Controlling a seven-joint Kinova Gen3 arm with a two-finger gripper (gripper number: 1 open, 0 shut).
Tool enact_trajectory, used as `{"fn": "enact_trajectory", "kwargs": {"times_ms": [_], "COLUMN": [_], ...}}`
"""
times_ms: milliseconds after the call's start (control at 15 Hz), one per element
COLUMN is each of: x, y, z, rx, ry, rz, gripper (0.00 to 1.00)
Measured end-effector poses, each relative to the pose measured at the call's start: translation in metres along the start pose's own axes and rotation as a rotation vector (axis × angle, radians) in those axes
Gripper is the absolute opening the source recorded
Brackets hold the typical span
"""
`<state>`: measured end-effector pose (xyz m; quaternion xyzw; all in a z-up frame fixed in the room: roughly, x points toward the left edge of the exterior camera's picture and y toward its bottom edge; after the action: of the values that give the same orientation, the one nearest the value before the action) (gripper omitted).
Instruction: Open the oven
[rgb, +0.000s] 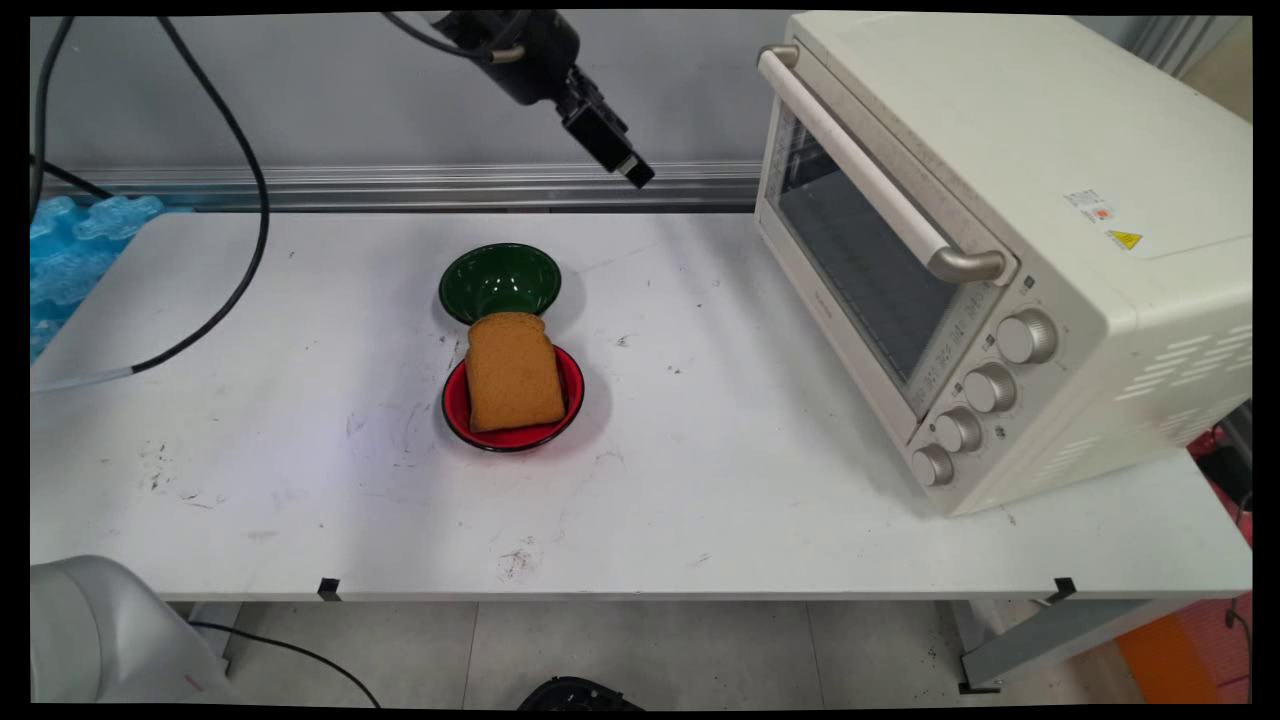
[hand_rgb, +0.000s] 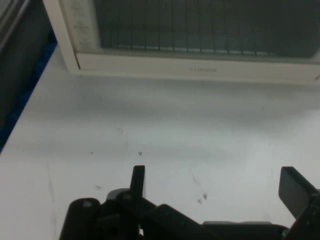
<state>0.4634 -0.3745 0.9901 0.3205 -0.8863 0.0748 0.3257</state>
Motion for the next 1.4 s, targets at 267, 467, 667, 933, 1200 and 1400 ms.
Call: {"fn": "enact_trajectory", "kwargs": {"times_ms": [267,467,667,933,1200,1400], "x": [0.018,0.028,0.035,0.042,0.048,0.053], "y": [-0.002,-0.002,-0.001,0.0,0.0,0.0], "z": [0.0,0.001,0.001,0.003,0.005,0.006], "rx": [0.007,0.007,0.001,-0.009,-0.015,-0.019], "ry": [0.022,0.04,0.053,0.064,0.07,0.073], "rz": [-0.002,0.0,0.001,0.001,-0.002,-0.007], "gripper": [1.0,1.0,0.0,0.0,0.0,0.0]}}
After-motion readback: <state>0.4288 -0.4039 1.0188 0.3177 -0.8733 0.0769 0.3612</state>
